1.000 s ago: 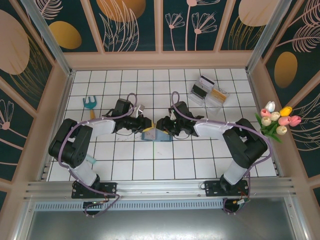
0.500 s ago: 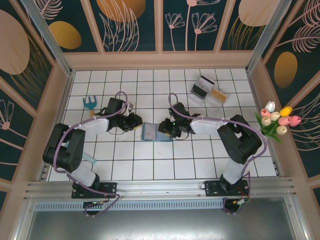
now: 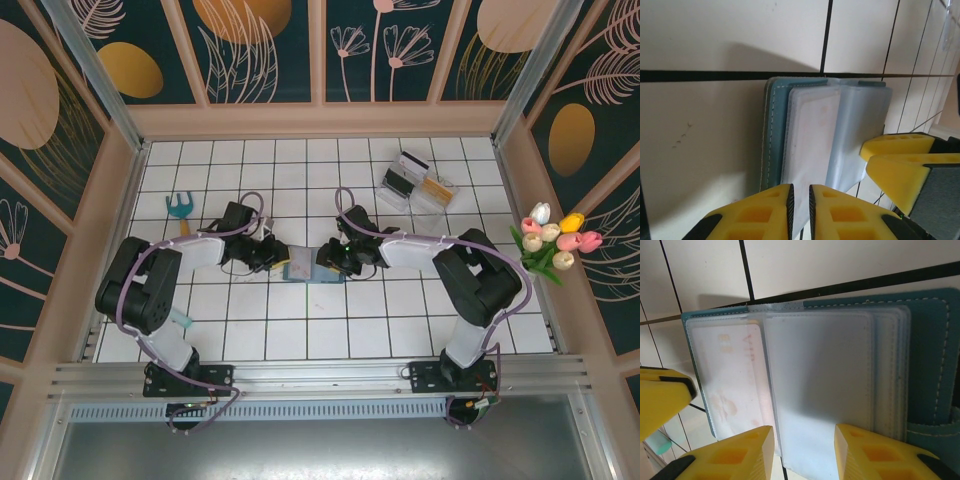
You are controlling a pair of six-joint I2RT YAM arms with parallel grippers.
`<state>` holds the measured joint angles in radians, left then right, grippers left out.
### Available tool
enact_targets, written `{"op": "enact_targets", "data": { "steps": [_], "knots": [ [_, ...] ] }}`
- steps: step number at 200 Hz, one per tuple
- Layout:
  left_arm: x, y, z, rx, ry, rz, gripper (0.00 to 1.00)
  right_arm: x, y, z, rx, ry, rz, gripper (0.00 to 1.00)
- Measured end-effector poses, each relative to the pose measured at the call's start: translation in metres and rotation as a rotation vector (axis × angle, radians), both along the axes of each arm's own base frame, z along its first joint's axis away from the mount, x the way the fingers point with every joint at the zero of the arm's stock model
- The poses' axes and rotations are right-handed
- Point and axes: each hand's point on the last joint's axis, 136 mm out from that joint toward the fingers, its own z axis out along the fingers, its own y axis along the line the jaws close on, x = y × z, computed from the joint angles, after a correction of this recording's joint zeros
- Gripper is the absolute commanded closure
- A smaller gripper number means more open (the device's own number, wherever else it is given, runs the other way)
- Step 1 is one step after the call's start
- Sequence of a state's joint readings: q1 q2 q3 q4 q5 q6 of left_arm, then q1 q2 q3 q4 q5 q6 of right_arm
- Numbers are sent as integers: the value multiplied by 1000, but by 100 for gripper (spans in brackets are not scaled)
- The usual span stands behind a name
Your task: Take the credit cards out of the card holder
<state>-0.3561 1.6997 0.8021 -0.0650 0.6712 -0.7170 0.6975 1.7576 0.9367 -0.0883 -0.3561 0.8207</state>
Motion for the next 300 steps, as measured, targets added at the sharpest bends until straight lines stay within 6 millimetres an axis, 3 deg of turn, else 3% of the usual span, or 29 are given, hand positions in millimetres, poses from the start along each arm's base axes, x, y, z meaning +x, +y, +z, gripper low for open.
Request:
{"op": "enact_targets", "data": {
  "steps": [78, 126, 181, 213, 300],
  "knots": [
    [-2, 2, -10, 30, 15, 0, 77, -2, 0, -1, -11, 8, 3, 62],
    [-3, 2, -13, 29, 25, -3, 86, -2, 0, -1, -14, 6, 2, 61],
    [-3, 2, -12, 27, 26, -4, 88, -2, 0, -1, -17, 4, 1, 61],
    [-3, 1, -11, 23, 20, -11, 96, -2, -1, -2, -19, 4, 0, 61],
    [-6, -25, 28, -117, -59, -93, 91, -2, -1, -2, -22, 6, -1, 62]
  ]
}}
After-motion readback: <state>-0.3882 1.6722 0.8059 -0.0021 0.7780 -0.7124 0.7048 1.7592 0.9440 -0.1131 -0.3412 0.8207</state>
